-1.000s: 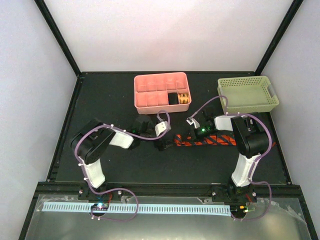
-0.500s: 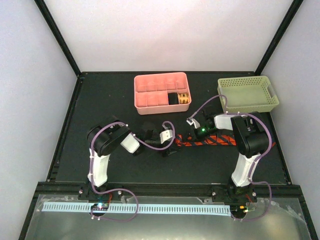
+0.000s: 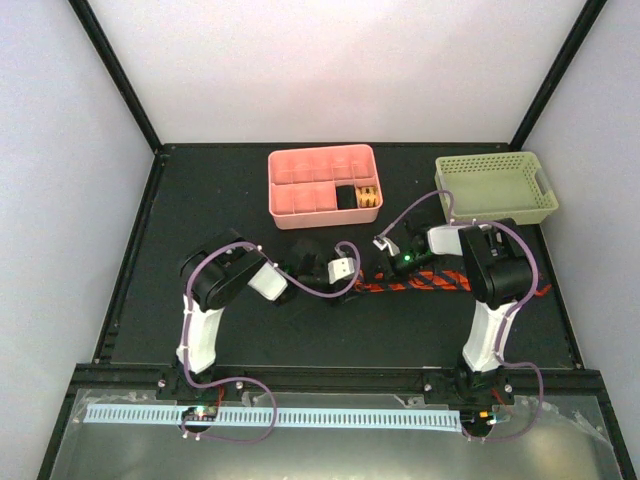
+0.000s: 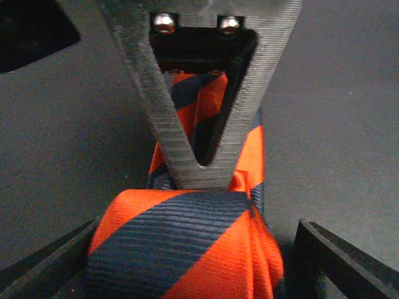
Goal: Roll the ties
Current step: Roll the tie at the center of the board.
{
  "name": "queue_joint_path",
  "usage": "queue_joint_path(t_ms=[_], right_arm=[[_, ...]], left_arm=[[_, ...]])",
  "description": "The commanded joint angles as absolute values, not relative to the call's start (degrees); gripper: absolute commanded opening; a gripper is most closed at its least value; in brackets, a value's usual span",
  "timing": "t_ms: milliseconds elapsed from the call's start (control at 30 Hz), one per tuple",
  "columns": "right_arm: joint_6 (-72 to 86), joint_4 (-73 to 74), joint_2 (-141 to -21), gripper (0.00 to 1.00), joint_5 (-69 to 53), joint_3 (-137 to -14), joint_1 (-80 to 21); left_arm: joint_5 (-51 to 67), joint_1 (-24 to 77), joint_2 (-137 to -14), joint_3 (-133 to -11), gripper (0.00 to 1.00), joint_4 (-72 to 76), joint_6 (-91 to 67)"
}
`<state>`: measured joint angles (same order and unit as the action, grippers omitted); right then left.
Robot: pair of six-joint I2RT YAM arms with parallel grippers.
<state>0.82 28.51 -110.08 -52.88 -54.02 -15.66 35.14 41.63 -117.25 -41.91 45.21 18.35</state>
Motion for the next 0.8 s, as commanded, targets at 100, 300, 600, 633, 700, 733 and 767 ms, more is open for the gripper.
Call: queue_joint_path(t_ms=[100,300,600,633,700,733,767], right_arm=[[-0.9,29.8,-113.5,0.02,-46.3,-54.2,-16.9],[-1.4,29.6,-112.8,0.02,-47.1,-54.3,-17.7],[-0.3,29.3,-109.5,0.02,-52.9,-55.9,-19.7],[-0.5,30.0,-109.0,0.02,-53.2,-55.9,-19.7],[-0.7,31.2,-108.4,0.02,-53.1,-55.8,-19.7],[-0.9,31.4,-108.5,0.02,-52.6,-55.5,-19.8],[-1.2,31.4,-108.8,0.02,-51.5,-55.4,-19.8]], left_arm=[[30.5,42.7,-114.0,-44.7,0.87,29.0,28.7],[25.2,43.1,-114.2,-46.4,0.62,27.2,28.6],[22.4,43.5,-105.5,-40.5,0.37,20.8,24.7],[21.6,43.6,-104.9,-40.1,0.38,20.3,24.4],[19.6,43.7,-104.3,-39.7,0.38,19.1,23.0],[18.8,43.7,-104.4,-39.7,0.4,18.6,22.4],[18.5,43.7,-104.4,-39.6,0.45,18.6,22.1]])
